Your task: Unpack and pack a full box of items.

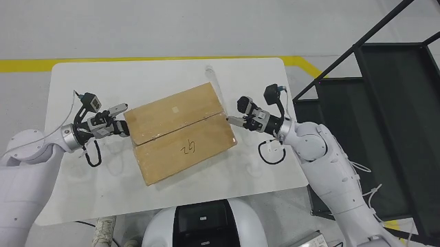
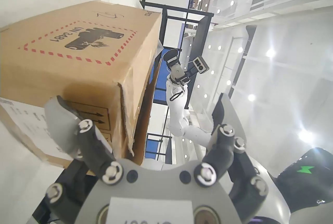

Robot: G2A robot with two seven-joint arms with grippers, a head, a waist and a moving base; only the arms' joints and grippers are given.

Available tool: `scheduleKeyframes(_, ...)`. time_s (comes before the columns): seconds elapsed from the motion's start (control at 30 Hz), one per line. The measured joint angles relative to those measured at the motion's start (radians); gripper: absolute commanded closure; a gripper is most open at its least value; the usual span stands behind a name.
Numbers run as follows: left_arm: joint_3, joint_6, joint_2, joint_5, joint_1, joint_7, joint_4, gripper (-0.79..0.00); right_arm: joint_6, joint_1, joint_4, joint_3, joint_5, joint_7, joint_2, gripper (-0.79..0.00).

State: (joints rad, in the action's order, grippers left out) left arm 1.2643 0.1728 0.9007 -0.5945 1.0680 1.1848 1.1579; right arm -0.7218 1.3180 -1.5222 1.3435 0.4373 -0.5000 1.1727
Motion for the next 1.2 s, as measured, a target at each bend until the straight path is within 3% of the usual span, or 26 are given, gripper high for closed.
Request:
scheduleKeyframes(0.47, -0.114, -0.013, 0.046, -0.001, -0.143, 0.012, -0.051, -0.785, 0.036, 0.037, -0.011, 0.024, 0.021, 0.044, -0.012, -0.785)
scheduleKeyframes(0.9, -0.213, -0.023, 0.102, -0.047, -0.283, 0.017, -0.166, -0.785, 0.055, 0.093, -0.059, 0.057, 0.04, 0.077, -0.025, -0.785)
scheduleKeyframes(1.03, -0.207, 0.0, 0.105, -0.04, -0.291, 0.006, -0.201, -0.785, 0.084, 0.121, -0.089, 0.071, 0.053, 0.062, -0.03, -0.785)
scheduleKeyframes(1.2, -0.15, 0.022, 0.086, -0.03, -0.253, -0.006, -0.217, -0.785, 0.153, 0.18, -0.149, 0.098, 0.081, 0.017, -0.039, -0.785)
